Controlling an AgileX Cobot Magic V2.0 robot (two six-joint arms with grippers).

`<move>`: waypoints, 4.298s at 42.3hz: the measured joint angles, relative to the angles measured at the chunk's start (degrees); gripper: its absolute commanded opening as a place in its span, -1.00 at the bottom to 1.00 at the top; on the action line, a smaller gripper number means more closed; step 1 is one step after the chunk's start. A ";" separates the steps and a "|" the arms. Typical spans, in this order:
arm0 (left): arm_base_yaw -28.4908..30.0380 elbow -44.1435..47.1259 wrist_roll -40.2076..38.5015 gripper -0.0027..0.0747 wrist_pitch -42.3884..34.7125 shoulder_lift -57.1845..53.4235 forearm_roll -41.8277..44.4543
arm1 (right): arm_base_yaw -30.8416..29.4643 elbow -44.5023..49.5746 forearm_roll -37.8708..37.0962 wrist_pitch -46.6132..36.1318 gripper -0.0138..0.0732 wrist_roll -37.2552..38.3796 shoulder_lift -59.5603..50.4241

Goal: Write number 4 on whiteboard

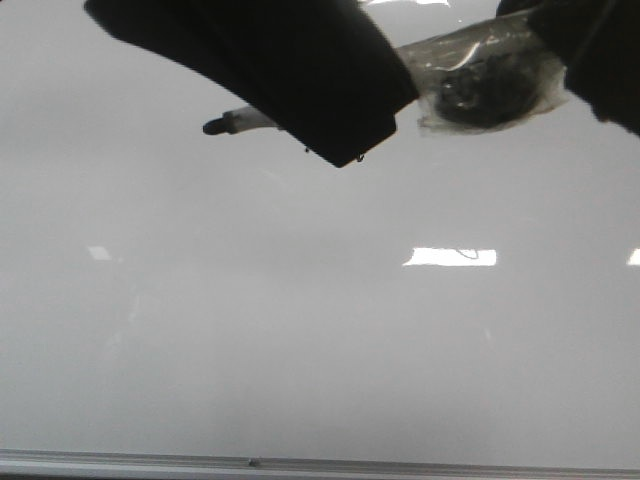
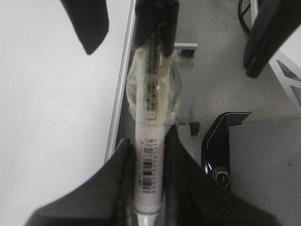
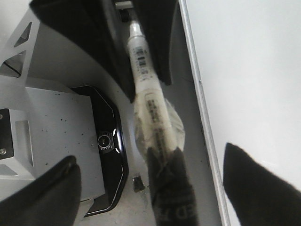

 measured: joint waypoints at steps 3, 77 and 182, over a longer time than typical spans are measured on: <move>0.00 0.00 -0.13 -0.98 -0.10 0.00 0.38 | 0.00 0.00 -1.03 0.00 0.80 0.90 -1.20; 56.36 32.68 -66.85 -0.98 -70.49 4.18 38.22 | -1.01 0.00 -17.43 -0.42 0.80 17.01 -11.21; 22.14 8.05 -37.19 -0.98 2.60 -24.23 16.74 | -1.01 8.35 -27.86 -1.32 -0.84 45.72 -27.44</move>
